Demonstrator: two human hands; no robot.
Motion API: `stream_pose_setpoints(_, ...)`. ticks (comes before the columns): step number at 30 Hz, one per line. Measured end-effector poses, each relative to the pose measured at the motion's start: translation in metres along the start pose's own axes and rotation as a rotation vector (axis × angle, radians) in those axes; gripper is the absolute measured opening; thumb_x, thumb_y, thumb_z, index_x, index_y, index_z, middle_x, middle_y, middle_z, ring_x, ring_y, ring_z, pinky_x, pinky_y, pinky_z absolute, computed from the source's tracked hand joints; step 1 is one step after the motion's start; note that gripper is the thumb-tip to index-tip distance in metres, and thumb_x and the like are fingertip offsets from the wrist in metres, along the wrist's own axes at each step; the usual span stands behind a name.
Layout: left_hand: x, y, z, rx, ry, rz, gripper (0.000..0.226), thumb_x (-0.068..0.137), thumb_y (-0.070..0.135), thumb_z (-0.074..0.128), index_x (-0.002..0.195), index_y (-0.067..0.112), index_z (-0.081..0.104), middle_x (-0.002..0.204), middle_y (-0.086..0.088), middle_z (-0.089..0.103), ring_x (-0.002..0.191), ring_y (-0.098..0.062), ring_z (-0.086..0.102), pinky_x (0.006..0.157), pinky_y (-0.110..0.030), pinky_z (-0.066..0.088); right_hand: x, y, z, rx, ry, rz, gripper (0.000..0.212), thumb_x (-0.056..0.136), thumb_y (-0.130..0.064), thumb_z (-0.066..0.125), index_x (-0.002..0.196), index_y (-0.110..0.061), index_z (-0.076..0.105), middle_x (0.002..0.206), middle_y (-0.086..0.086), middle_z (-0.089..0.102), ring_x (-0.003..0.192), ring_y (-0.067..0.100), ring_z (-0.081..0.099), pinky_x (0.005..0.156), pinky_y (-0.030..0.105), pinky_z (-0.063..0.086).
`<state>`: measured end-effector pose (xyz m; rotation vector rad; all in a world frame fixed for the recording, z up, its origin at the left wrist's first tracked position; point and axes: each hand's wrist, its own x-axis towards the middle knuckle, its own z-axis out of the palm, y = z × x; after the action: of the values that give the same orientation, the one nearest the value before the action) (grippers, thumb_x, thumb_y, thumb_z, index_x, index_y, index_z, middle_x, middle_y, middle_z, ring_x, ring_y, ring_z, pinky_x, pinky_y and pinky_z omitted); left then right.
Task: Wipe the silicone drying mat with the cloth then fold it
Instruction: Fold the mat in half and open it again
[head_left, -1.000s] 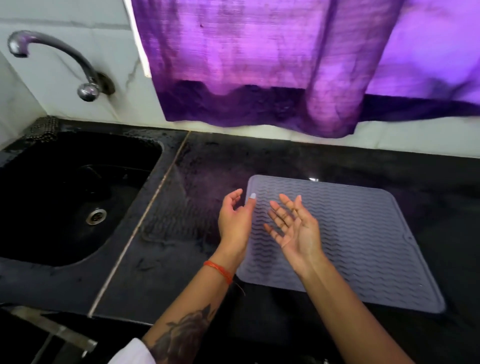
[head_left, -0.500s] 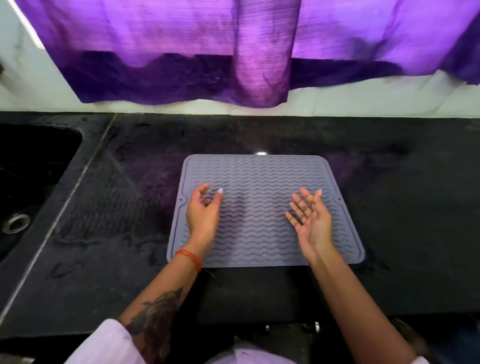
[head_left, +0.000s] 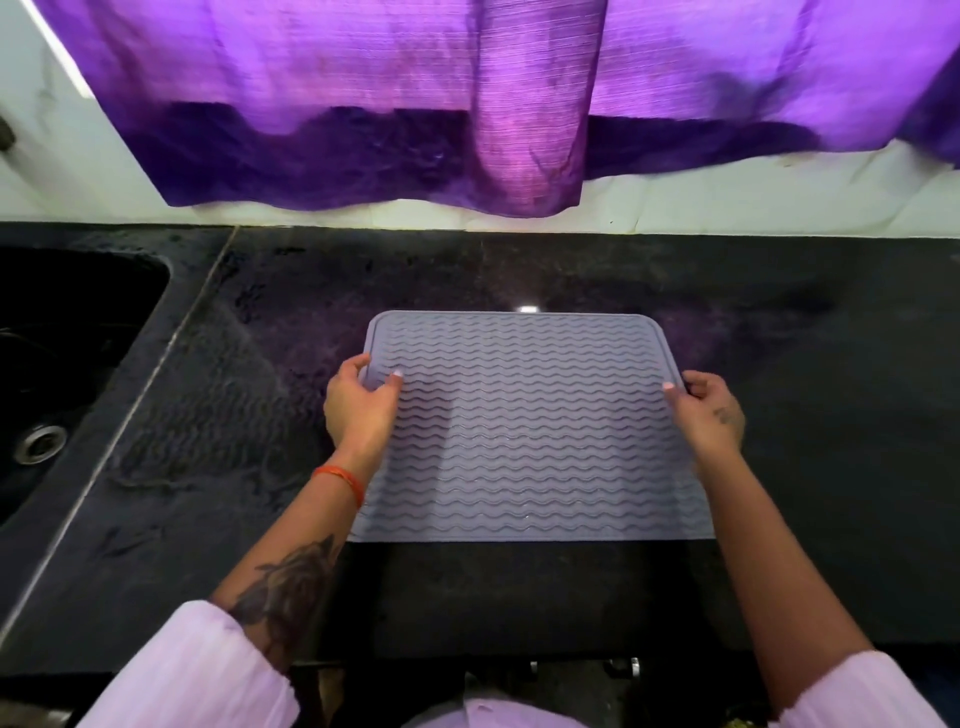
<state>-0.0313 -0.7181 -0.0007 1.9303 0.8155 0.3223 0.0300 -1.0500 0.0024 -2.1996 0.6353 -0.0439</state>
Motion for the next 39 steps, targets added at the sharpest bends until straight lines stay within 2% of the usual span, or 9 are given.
stream_pose_setpoints(3, 0.002, -0.003, -0.003, 0.073, -0.045, -0.032, 0.051, 0.080, 0.027, 0.070, 0.127, 0.013, 0.053, 0.125, -0.011, 0.059, 0.113, -0.031, 0.056, 0.095, -0.045, 0.047, -0.005, -0.003, 0.004, -0.297, -0.009, -0.065, 0.047, 0.085, -0.035, 0.063, 0.127, -0.018, 0.052, 0.128, 0.016, 0.052, 0.118, 0.037, 0.043, 0.098, 0.042, 0.038)
stream_pose_setpoints(8, 0.006, -0.006, -0.009, 0.078, -0.047, -0.057, 0.046, 0.082, 0.017, 0.067, 0.126, 0.011, 0.053, 0.124, -0.012, 0.059, 0.111, -0.030, 0.056, 0.097, -0.040, 0.045, -0.006, -0.015, -0.002, -0.320, -0.049, -0.010, 0.056, 0.083, -0.029, 0.067, 0.132, -0.012, 0.048, 0.131, 0.020, 0.050, 0.119, 0.040, 0.047, 0.096, 0.042, 0.041)
stream_pose_setpoints(11, 0.010, -0.006, -0.016, 0.050, -0.022, -0.124, 0.050, 0.085, 0.014, 0.064, 0.132, 0.009, 0.049, 0.126, -0.011, 0.058, 0.117, -0.028, 0.053, 0.099, -0.034, 0.040, -0.010, -0.030, -0.012, -0.356, -0.071, 0.000, 0.030, 0.086, -0.023, 0.064, 0.113, -0.009, 0.065, 0.115, 0.018, 0.064, 0.103, 0.036, 0.059, 0.078, 0.033, 0.045)
stream_pose_setpoints(14, 0.012, -0.010, -0.020, 0.037, -0.028, -0.186, 0.048, 0.085, 0.013, 0.064, 0.131, 0.007, 0.052, 0.125, -0.012, 0.060, 0.117, -0.027, 0.054, 0.099, -0.033, 0.041, -0.020, -0.050, -0.016, -0.365, -0.066, -0.062, 0.014, 0.082, -0.018, 0.062, 0.092, -0.014, 0.071, 0.099, 0.017, 0.068, 0.087, 0.033, 0.062, 0.074, 0.030, 0.046)
stream_pose_setpoints(18, 0.013, -0.016, -0.023, 0.027, -0.074, -0.179, 0.034, 0.085, 0.017, 0.066, 0.117, 0.008, 0.064, 0.114, -0.011, 0.066, 0.104, -0.026, 0.061, 0.085, -0.030, 0.048, -0.029, -0.073, 0.005, -0.019, -0.143, -0.061, 0.014, 0.071, -0.007, 0.068, 0.061, -0.015, 0.061, 0.067, 0.006, 0.066, 0.060, 0.022, 0.064, 0.062, 0.033, 0.058)
stream_pose_setpoints(25, 0.021, -0.025, -0.032, -0.028, -0.163, -0.170, 0.025, 0.079, 0.023, 0.071, 0.102, 0.014, 0.072, 0.101, -0.006, 0.071, 0.096, -0.023, 0.064, 0.089, -0.036, 0.052, -0.086, -0.124, 0.070, 0.345, -0.583, -0.019, 0.026, 0.080, 0.008, 0.064, 0.098, -0.006, 0.053, 0.068, 0.007, 0.055, 0.044, 0.010, 0.053, 0.038, 0.015, 0.047)
stream_pose_setpoints(30, 0.028, -0.030, -0.037, -0.055, -0.236, -0.142, 0.005, 0.077, 0.026, 0.073, 0.081, 0.026, 0.070, 0.092, -0.005, 0.072, 0.089, -0.022, 0.066, 0.084, -0.039, 0.055, -0.127, -0.143, 0.132, 0.300, -0.698, -0.045, 0.035, 0.081, 0.006, 0.065, 0.113, -0.001, 0.053, 0.068, 0.006, 0.056, 0.046, 0.013, 0.054, 0.045, 0.022, 0.051)
stream_pose_setpoints(34, 0.033, -0.032, -0.040, -0.119, -0.300, -0.167, 0.014, 0.081, 0.026, 0.067, 0.089, 0.016, 0.073, 0.080, -0.008, 0.069, 0.072, -0.020, 0.063, 0.069, -0.034, 0.055, -0.149, -0.150, 0.181, 0.150, -0.681, -0.124, 0.035, 0.080, -0.005, 0.066, 0.114, -0.004, 0.059, 0.065, -0.002, 0.060, 0.062, 0.024, 0.068, 0.071, 0.042, 0.058)
stream_pose_setpoints(39, 0.040, -0.038, -0.041, -0.146, -0.341, -0.185, 0.019, 0.091, 0.017, 0.054, 0.080, 0.019, 0.069, 0.083, -0.013, 0.070, 0.079, -0.030, 0.069, 0.074, -0.041, 0.058, -0.164, -0.144, 0.208, 0.007, -0.547, -0.234, 0.040, 0.077, -0.022, 0.072, 0.115, -0.016, 0.064, 0.093, 0.006, 0.072, 0.082, 0.019, 0.070, 0.076, 0.029, 0.056)
